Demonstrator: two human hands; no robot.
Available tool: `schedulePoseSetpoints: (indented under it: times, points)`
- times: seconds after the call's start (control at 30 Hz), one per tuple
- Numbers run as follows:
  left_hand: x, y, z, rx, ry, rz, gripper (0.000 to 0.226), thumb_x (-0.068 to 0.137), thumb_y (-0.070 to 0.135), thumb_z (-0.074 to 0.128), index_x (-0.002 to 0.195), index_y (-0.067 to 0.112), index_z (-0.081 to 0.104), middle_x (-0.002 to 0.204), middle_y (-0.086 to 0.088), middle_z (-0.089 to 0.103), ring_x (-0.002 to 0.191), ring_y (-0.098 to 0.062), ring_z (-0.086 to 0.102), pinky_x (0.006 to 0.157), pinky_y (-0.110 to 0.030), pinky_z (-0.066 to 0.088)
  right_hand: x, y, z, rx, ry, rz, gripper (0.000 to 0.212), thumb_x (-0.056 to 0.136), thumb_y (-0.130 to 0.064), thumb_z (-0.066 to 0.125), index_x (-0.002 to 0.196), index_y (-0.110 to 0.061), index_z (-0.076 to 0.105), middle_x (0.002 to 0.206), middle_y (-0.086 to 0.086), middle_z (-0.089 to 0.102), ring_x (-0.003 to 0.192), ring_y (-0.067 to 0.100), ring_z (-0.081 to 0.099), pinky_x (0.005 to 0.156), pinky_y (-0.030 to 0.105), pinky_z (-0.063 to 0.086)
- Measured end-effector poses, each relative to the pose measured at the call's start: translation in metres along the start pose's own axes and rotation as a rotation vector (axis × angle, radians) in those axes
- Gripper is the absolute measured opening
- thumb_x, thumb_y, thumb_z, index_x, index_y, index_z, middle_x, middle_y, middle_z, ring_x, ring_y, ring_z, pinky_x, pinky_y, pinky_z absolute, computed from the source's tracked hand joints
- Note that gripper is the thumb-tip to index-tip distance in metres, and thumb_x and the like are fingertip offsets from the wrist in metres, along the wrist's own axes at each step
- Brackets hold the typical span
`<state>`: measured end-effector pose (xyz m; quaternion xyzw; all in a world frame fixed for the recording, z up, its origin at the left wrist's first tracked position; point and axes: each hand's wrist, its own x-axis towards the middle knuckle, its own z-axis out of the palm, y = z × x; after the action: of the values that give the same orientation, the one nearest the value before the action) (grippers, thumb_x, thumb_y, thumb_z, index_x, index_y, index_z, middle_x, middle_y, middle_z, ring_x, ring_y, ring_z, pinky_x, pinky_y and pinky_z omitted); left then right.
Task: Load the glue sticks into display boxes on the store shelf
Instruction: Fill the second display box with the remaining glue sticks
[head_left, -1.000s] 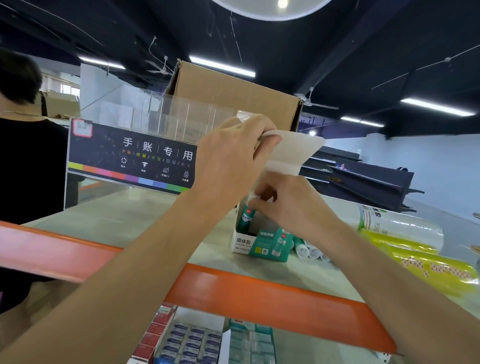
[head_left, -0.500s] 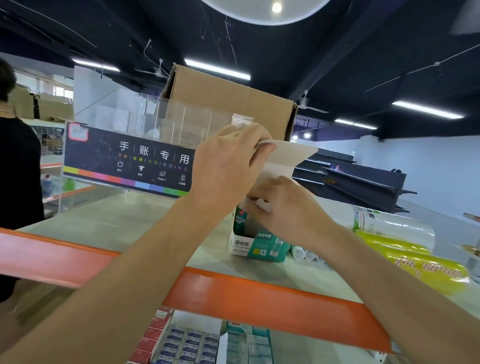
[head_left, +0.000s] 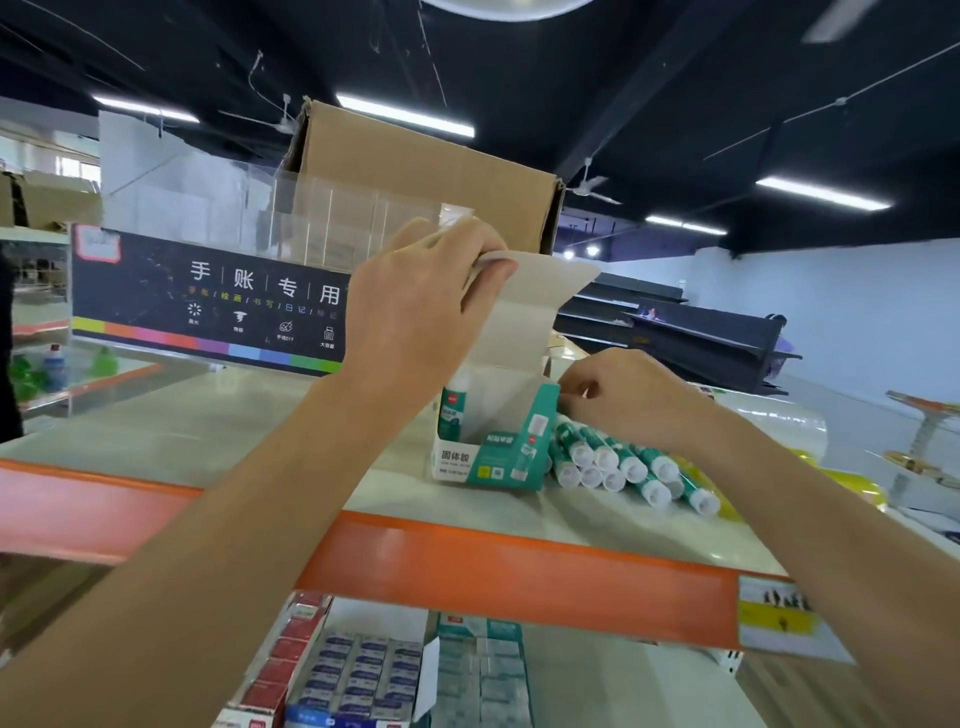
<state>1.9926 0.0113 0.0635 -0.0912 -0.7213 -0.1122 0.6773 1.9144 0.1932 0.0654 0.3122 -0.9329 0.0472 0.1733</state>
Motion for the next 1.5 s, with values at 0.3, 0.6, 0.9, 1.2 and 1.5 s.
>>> schedulePoseSetpoints:
  times: [0.3,0.6,0.9,1.2,1.5]
  points:
    - [-0.004,0.002,-0.002,0.024,0.015,0.003,0.019,0.092,0.033,0.057,0.085,0.016,0.063,0.067,0.019,0.039,0.07,-0.006,0.04,0.057,-0.023,0.027,0.016,-0.001,0.004,-0.213,-0.287,0.026,0.043,0.094,-0.047,0.048,0.111,-0.014,0.07,0.113,0.005,0.068,0.101,0.021,0.062,0.091,0.036,0.051]
    - [-0.005,0.001,0.0,0.046,0.007,0.052,0.02,0.092,0.032,0.056,0.084,0.015,0.064,0.068,0.019,0.038,0.069,-0.007,0.04,0.057,-0.019,0.022,0.026,-0.004,0.011,-0.17,-0.328,0.063,0.035,0.092,-0.036,0.056,0.116,-0.012,0.066,0.115,0.008,0.068,0.103,0.025,0.063,0.089,0.035,0.052]
    - [-0.005,0.0,-0.001,0.058,-0.02,0.068,0.019,0.092,0.032,0.055,0.084,0.017,0.063,0.068,0.019,0.039,0.07,-0.005,0.038,0.057,-0.017,0.018,0.027,0.001,0.012,0.198,-0.146,0.141,0.029,0.082,-0.018,0.07,0.11,-0.017,0.069,0.098,-0.003,0.069,0.087,0.018,0.066,0.061,0.021,0.049]
    - [-0.004,0.001,0.001,0.033,0.003,0.037,0.018,0.092,0.032,0.057,0.084,0.017,0.063,0.067,0.019,0.04,0.068,-0.009,0.044,0.057,-0.021,0.027,0.004,0.008,-0.016,0.659,0.11,0.185,0.014,0.08,-0.018,0.073,0.094,-0.017,0.071,0.087,0.004,0.075,0.072,0.015,0.072,0.073,0.024,0.06]
    - [0.003,0.0,0.007,0.047,0.015,0.036,0.019,0.093,0.032,0.055,0.084,0.017,0.06,0.069,0.007,0.06,0.071,-0.016,0.052,0.054,-0.025,0.033,-0.014,-0.024,-0.025,0.88,0.338,0.035,0.023,0.078,-0.015,0.077,0.098,-0.016,0.066,0.082,0.006,0.074,0.076,0.023,0.072,0.083,0.039,0.057]
